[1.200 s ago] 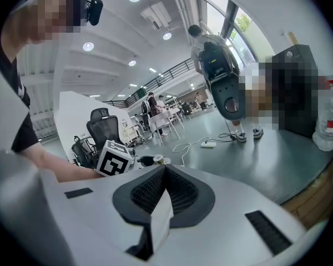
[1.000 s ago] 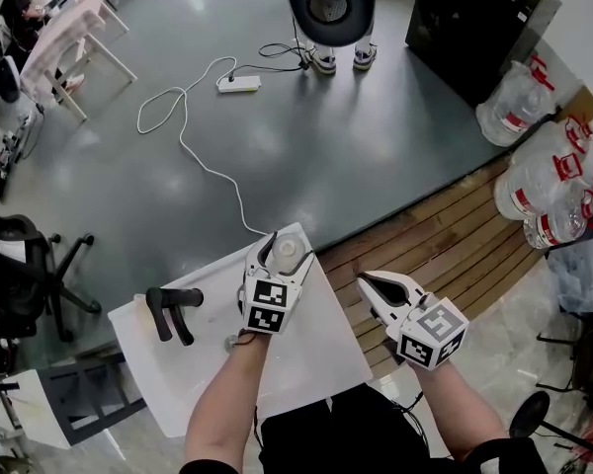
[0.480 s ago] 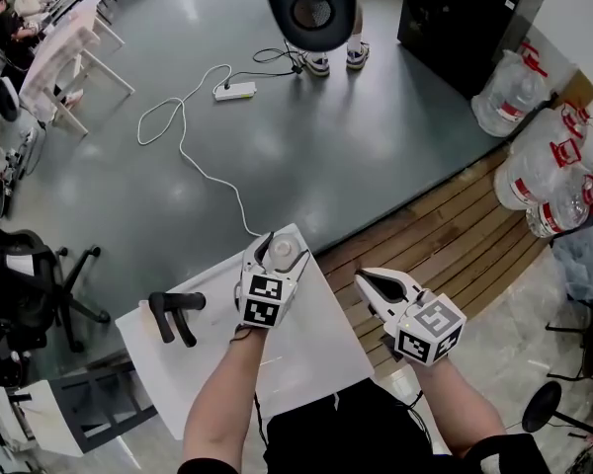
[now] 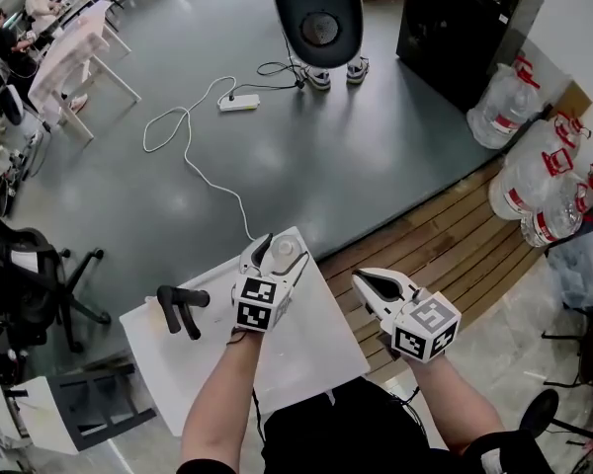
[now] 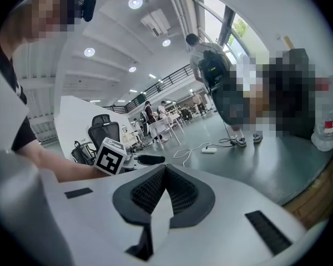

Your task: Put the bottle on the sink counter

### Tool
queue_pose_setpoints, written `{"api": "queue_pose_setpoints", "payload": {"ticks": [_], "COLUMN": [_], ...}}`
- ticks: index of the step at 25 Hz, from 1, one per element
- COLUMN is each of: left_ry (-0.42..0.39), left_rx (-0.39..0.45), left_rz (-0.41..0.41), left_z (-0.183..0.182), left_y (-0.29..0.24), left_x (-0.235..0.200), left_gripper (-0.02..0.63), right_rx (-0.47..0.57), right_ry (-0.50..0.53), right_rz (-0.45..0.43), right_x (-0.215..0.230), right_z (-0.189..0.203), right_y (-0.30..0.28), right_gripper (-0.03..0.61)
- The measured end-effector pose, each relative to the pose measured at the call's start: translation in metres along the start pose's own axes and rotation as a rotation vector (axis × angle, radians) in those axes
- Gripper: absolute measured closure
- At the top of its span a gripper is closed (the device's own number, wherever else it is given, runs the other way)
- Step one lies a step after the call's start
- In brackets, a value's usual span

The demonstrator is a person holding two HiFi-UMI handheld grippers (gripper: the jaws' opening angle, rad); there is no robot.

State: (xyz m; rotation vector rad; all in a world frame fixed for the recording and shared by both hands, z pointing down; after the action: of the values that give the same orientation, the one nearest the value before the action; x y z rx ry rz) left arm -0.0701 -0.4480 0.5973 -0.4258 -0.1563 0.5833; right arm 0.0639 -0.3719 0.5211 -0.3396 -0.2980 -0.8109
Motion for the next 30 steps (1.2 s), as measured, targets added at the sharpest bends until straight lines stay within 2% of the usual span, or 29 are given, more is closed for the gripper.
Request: {"api": "queue_pose_setpoints", "payload": {"ticks": [11,12,13,14,15,17,20,23,26,30], "left_ry": [-0.041,-0.054,-0.068,-0.079,-0.082,-0.054,0.035,0.042,0.025,0.027], "left_rx": [0.132,0.140,0.147,0.151,0.153,0.169,0.249,0.320,0.349,0.408], "left_rz": [0.031,0.028,0.020,0.010,0.000,-0.011,0.008,0.001,-0.033,-0.180], "left_z": [-0.059,-0.063,-0.066,-0.069,-0.072,-0.077,-0.089,-0.101,-0.107,-0.108], "left_y": [0.078,0.087,0.097,0.106,0.115,0.133,0.164,0.198,0.230,0.283], "left_x": [0.032,0.033,0.033,0.033,0.031,0.027,0.024,0.022,0.021,0.006], "left_gripper": [0.289,0.319,0.377,0.407,0.408,0.427,0.480,0.554,0.565,0.594], "right_rx": [0.013,0.015,0.016,0.018,0.021,0.026,0.032,0.031,0.025,0.025], "right_ry": [0.048,0.052,0.057,0.061,0.065,0.071,0.081,0.099,0.115,0.133], "right_rz": [-0.034,-0.038,-0.042,-0.046,-0.049,-0.054,-0.064,-0.078,-0.082,-0.084], "right_x": [-0.035,-0.040,-0.046,-0.051,-0.057,-0.069,-0.088,-0.109,-0.126,-0.151], "right_z": [-0.028,-0.029,-0.031,-0.032,-0.034,-0.038,-0.041,-0.041,-0.039,-0.038], "right_y": [0.005,0.005,0.004,0.003,0.001,-0.001,-0.003,-0.002,0.004,0.011], "right_gripper": [0.565,0.563,0.564,0.563,0.564,0.565,0.565,0.563,0.564,0.564]}}
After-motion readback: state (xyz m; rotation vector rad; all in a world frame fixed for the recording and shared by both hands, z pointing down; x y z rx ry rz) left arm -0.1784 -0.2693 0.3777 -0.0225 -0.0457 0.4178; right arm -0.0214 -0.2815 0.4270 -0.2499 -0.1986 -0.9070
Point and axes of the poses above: the fingertips, and each gripper's own axes: y backward along the fingers, x to its right, z out of its underside, the point moved 1 cm from there along y, backward along the fingers, and after that the axes turned 8 degrees about x, right-handed, at the moved point
